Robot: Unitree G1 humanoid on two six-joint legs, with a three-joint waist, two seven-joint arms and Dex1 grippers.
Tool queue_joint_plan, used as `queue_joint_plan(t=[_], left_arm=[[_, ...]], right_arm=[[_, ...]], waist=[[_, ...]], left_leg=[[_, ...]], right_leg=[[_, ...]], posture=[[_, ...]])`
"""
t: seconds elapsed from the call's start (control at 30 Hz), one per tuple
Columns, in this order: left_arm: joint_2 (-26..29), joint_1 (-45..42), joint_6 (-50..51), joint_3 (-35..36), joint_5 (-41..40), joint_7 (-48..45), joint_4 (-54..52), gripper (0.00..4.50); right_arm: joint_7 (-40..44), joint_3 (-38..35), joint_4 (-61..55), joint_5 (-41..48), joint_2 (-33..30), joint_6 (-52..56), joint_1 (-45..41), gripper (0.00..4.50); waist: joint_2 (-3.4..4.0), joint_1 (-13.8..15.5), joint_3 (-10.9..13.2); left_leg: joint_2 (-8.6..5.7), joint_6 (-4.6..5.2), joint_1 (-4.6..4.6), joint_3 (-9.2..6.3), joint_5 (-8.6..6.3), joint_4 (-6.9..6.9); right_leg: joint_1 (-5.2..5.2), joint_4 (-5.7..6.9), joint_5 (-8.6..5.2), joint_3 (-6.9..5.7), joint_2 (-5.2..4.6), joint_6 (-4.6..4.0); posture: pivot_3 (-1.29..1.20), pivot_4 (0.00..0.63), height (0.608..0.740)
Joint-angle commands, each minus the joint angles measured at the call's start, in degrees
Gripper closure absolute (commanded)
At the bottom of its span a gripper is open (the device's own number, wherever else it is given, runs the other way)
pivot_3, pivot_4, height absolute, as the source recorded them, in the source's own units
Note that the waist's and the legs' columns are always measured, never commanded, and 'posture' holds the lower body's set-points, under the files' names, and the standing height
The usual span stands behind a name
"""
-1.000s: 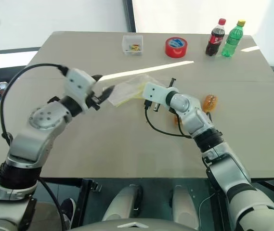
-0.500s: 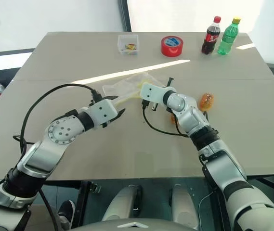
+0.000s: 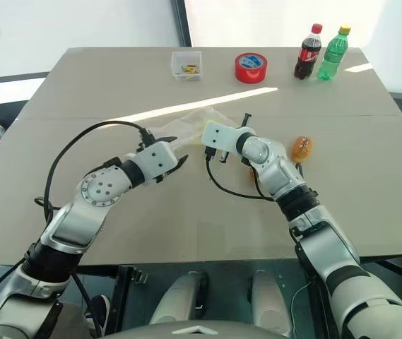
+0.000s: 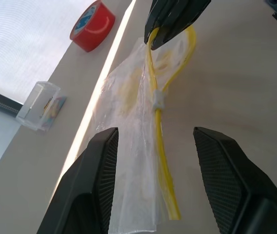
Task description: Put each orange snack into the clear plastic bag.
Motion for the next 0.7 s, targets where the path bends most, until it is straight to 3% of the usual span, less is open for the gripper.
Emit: queue_joint_plan(t=[0.03,0.13,0.23,0.47,0.63,0.7], left_arm=[[-0.31,-0.20,-1.14,1.76,0.81,-0.45,-0.06,3.10],[-0.54,-0.46,-1.34,1.61,1.49,-0.63,0.75,4.46],[-0.73,-0.69,-1.77,1.55,2.13,-0.50,1.67,4.46],[-2.25,-0.35,-0.79,2.36,2.24,-0.60,2.20,4.50],[-3.75,-0.83,0.56,3.57,1.74,-0.15,2.60,4.50],[-4.18,-0.96,0.44,3.68,2.13,-0.09,2.78,4.50]], right_arm=[[0.12,-0.32,-3.12,0.09,0.01,-0.02,-0.83,4.50],[0.53,-0.25,-3.61,0.12,0.10,0.34,-0.70,4.50],[1.75,-0.08,-4.25,0.37,0.02,1.10,-0.48,4.50],[3.32,-2.57,-13.76,0.94,-2.52,5.29,3.72,1.08],[4.58,-7.93,-25.02,6.61,-0.15,17.35,9.78,1.08],[4.04,-9.22,-27.37,8.71,1.89,21.88,11.47,1.61]], waist=[[0.00,0.00,0.00],[0.00,0.00,0.00],[0.00,0.00,0.00],[0.00,0.19,0.00],[-0.01,0.08,-0.01],[0.00,-0.04,-0.01]], left_leg=[[0.00,0.00,0.00,-0.01,0.00,0.00],[0.00,0.00,0.00,-0.01,0.00,0.02],[0.00,0.00,0.00,-0.03,0.00,0.03],[0.00,0.00,0.00,-0.04,0.00,0.06],[0.00,0.01,0.00,-0.07,0.00,0.09],[0.01,0.01,0.02,-0.06,0.00,0.12]], right_leg=[[0.00,0.00,0.00,0.00,0.00,0.00],[0.00,0.01,0.00,0.00,0.00,0.00],[0.00,0.02,0.00,0.00,0.00,0.00],[0.01,0.03,0.00,0.00,-0.01,0.00],[0.02,0.06,0.00,-0.01,0.00,0.00],[0.02,0.11,0.00,0.00,0.00,0.01]], posture=[[0.00,0.150,0.740],[0.00,0.150,0.740],[0.00,0.150,0.740],[0.00,0.150,0.740],[0.00,0.150,0.740],[0.00,0.150,0.740]])
